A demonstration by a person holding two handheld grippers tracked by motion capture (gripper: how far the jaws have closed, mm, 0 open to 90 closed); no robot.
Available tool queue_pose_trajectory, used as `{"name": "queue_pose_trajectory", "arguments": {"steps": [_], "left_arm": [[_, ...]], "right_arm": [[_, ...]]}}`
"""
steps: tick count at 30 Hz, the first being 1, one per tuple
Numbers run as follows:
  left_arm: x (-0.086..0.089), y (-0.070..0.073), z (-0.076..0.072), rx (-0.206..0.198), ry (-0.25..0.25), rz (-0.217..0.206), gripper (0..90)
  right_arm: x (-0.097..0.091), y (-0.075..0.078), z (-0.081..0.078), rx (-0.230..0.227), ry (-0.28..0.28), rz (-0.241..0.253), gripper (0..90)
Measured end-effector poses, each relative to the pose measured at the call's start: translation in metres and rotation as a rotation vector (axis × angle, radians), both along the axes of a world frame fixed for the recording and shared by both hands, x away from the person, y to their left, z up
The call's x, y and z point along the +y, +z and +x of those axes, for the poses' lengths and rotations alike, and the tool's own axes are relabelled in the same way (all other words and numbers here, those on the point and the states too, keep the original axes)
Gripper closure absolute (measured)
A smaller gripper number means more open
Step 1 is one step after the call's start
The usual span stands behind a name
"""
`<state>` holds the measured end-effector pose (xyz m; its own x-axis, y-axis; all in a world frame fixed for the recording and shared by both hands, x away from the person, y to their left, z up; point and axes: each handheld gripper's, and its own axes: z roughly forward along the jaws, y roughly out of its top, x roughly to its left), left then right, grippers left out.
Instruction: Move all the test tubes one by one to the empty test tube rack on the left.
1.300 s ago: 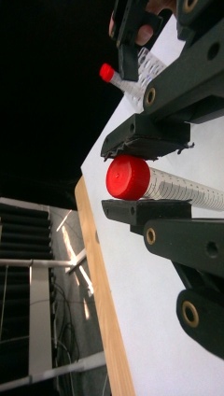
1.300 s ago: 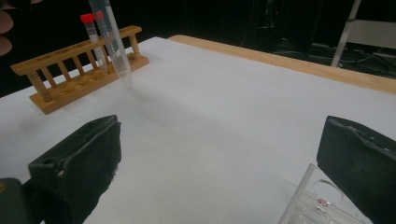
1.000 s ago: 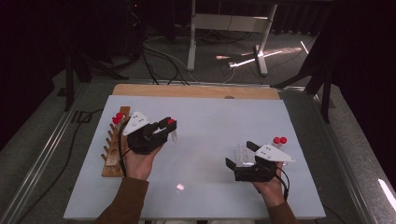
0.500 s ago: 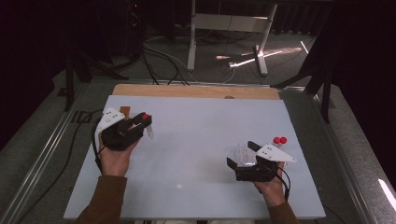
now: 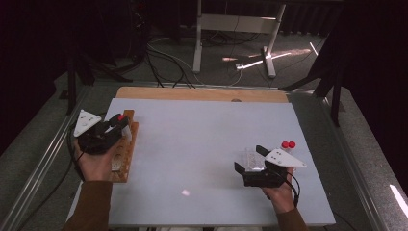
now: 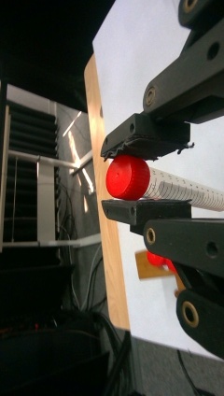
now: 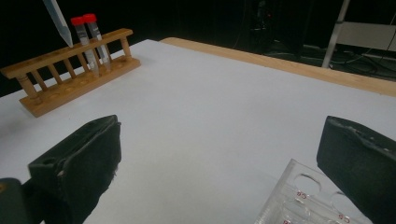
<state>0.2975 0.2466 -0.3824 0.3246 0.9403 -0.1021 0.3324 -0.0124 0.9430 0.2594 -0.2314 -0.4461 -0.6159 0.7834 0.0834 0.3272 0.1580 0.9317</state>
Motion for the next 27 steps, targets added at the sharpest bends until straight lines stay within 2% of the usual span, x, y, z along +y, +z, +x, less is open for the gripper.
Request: {"name": "queue_pose_trajectory", "arguments": {"steps": [12,27], "left_arm": [[0.018,-0.016,0.001,0.021,0.078,-0.001,70.6],[0.02,-0.048,0.003,0.094,0.097,0.011,70.4]], "right_arm": [[0.0,0.0,0.0,-0.002,0.001,0.001,0.0],[-0.001,0.0,0.0,-0.002,0.002,0.003,0.0]]}}
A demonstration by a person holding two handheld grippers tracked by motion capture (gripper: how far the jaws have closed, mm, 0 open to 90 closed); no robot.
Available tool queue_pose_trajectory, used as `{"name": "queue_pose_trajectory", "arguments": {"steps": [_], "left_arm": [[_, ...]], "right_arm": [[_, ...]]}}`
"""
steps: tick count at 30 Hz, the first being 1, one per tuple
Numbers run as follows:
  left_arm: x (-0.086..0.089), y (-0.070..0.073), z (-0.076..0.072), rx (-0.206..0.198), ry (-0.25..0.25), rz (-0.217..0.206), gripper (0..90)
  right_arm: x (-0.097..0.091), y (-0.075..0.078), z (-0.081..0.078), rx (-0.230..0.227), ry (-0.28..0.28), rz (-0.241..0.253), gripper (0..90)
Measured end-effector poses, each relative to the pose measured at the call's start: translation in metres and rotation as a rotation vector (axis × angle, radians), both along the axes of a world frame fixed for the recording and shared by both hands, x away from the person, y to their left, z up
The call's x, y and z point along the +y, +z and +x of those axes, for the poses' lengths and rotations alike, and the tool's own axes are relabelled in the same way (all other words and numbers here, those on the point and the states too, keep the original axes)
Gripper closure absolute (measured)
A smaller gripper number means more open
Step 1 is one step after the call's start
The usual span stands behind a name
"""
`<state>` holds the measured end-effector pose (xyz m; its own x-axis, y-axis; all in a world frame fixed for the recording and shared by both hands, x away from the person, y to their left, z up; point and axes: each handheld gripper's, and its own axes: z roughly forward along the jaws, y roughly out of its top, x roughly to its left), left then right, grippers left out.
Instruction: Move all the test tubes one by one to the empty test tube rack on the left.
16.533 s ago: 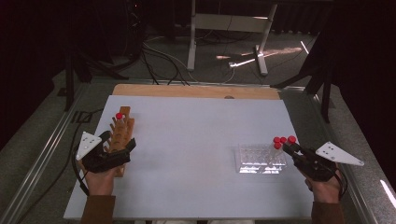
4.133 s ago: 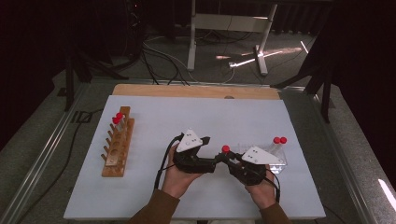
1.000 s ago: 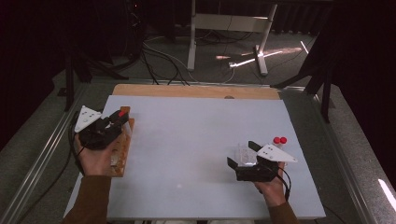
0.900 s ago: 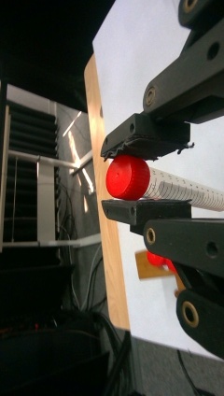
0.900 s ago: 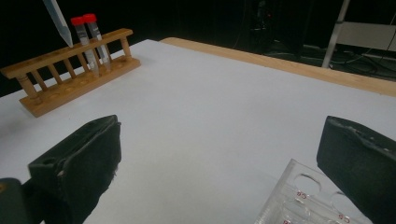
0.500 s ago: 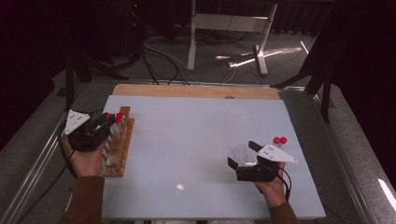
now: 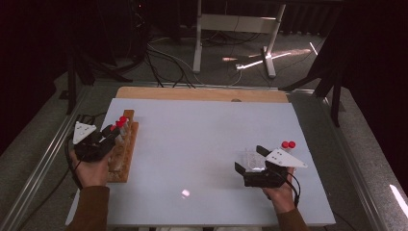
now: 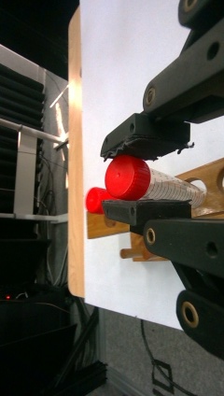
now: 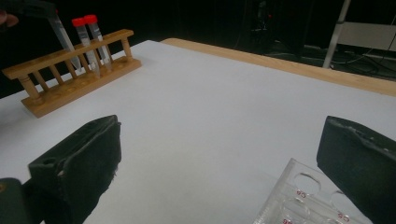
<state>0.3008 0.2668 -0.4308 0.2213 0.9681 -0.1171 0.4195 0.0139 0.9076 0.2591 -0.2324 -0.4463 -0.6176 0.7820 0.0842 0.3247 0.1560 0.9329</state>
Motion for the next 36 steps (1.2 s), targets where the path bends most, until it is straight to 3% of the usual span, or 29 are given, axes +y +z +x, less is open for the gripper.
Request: {"name": "queue_pose_trajectory", "arguments": {"steps": [12,21,27,36], "left_arm": [[0.001,-0.013,0.005,0.066,0.009,-0.005,70.4],[0.001,-0.013,0.008,0.079,0.012,-0.015,68.6],[0.002,-0.013,0.004,0.052,0.011,-0.038,52.3],[-0.003,-0.012,-0.006,0.011,0.013,-0.065,16.8]], "right_arm": [[0.0,0.0,0.0,0.005,0.001,0.001,0.0],[-0.001,-0.001,0.001,0.005,-0.002,0.005,0.0],[-0.003,0.001,0.001,-0.001,-0.006,0.009,0.0],[-0.006,0.006,0.002,-0.031,-0.016,-0.004,0.0]]}}
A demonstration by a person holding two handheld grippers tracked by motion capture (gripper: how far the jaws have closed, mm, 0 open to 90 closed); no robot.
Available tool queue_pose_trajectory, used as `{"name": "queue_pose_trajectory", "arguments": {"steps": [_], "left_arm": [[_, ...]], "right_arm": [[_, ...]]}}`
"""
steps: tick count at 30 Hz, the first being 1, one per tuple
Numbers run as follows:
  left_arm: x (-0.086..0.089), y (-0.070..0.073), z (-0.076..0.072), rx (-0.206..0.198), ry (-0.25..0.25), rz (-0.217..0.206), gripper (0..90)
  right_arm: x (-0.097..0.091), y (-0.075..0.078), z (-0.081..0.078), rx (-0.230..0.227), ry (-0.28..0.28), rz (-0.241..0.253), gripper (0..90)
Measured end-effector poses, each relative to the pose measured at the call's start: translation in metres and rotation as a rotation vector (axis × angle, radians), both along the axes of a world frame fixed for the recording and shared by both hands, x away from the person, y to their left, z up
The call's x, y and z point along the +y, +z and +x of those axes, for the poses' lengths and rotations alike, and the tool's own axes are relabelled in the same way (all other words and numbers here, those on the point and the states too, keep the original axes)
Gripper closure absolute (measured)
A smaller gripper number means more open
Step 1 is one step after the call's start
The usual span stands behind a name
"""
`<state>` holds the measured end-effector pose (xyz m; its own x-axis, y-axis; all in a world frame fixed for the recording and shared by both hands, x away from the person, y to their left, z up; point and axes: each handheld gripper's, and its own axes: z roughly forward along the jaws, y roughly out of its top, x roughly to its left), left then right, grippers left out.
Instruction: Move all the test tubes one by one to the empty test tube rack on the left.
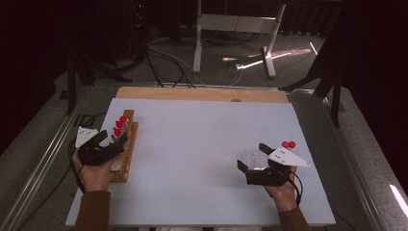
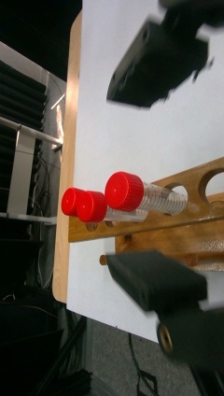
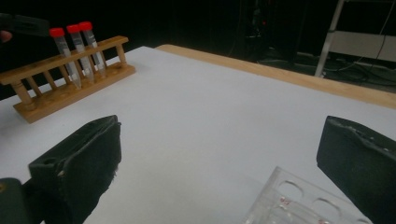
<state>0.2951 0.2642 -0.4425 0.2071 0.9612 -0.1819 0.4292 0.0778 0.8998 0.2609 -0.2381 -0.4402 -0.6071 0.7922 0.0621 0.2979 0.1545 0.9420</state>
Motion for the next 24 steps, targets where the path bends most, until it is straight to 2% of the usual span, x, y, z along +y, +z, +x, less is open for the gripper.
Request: {"name": "queue_pose_trajectory", "arguments": {"steps": [6,9,11,17,22,24], "left_arm": [[-0.003,0.003,-0.006,-0.026,-0.025,-0.026,5.8],[-0.005,0.003,-0.01,-0.053,-0.055,-0.049,1.6],[-0.006,0.003,-0.011,-0.065,-0.069,-0.055,0.6],[-0.008,0.002,-0.012,-0.06,-0.09,-0.058,0.5],[-0.006,0.003,-0.017,-0.061,-0.091,-0.055,0.5],[-0.005,0.004,-0.018,-0.062,-0.089,-0.054,0.5]], "right_arm": [[-0.009,0.008,0.002,-0.024,-0.024,0.001,0.0],[-0.016,0.012,0.002,-0.034,-0.043,0.007,0.0],[-0.021,0.013,0.003,-0.039,-0.056,0.009,0.0],[-0.038,0.019,0.004,-0.049,-0.1,0.039,0.0],[-0.059,0.026,0.006,-0.074,-0.169,0.029,0.0],[-0.071,0.029,0.006,-0.077,-0.197,0.051,0.0]]}}
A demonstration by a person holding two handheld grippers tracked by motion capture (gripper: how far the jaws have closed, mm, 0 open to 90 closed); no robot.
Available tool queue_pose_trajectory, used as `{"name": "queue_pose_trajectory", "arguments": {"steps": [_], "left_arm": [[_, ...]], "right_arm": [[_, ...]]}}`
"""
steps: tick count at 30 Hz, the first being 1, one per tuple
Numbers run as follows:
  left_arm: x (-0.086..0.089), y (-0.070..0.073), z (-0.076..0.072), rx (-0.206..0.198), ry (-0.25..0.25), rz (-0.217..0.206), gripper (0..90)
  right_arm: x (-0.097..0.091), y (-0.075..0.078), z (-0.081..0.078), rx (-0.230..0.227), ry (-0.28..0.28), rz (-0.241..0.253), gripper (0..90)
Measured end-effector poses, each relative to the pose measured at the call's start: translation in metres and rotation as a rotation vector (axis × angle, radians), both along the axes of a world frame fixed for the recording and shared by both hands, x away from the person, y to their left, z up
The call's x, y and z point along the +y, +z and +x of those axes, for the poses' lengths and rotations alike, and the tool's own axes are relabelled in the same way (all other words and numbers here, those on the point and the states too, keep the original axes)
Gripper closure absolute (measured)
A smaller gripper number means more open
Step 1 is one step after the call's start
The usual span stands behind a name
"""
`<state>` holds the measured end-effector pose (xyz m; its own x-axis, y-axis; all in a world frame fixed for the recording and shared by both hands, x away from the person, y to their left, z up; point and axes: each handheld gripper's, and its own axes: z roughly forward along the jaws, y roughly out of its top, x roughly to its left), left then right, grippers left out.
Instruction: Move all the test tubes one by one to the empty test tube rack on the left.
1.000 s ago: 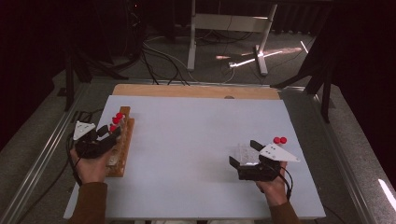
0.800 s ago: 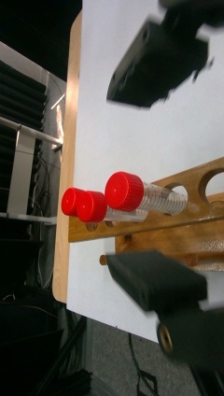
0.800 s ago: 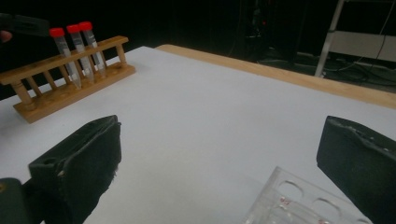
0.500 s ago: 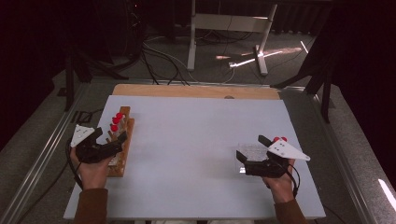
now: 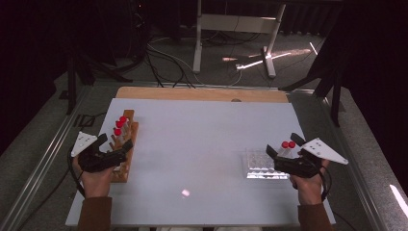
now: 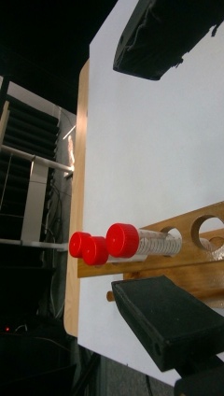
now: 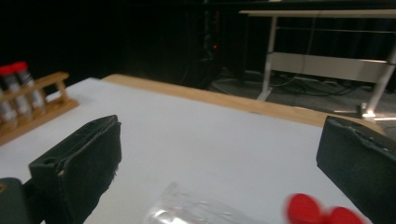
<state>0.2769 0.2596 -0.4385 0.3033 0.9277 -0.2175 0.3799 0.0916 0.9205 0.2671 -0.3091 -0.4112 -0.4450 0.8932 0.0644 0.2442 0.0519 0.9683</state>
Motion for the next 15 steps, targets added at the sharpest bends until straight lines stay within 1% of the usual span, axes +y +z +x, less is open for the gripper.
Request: {"name": "queue_pose_trajectory", "arguments": {"steps": [2,5,7,8,14,15], "left_arm": [[0.001,0.001,-0.001,-0.002,0.003,-0.001,0.6],[0.001,0.002,-0.001,-0.007,0.003,0.0,0.5],[0.001,0.002,-0.001,-0.01,0.002,0.0,0.5],[0.0,0.003,-0.001,-0.01,0.001,0.001,0.5],[0.0,0.004,-0.001,-0.015,0.0,0.0,0.5],[0.0,0.004,-0.001,-0.016,0.001,0.001,0.5]], "right_arm": [[-0.01,0.001,0.001,-0.004,-0.003,0.027,0.0],[-0.025,0.0,0.002,0.008,-0.039,0.033,0.0],[-0.033,-0.003,0.003,0.013,-0.056,0.041,4.2],[-0.037,-0.005,0.003,0.017,-0.062,0.041,4.8],[-0.055,-0.016,0.002,0.048,-0.048,0.055,16.6],[-0.059,-0.019,0.002,0.058,-0.033,0.077,19.4]]}}
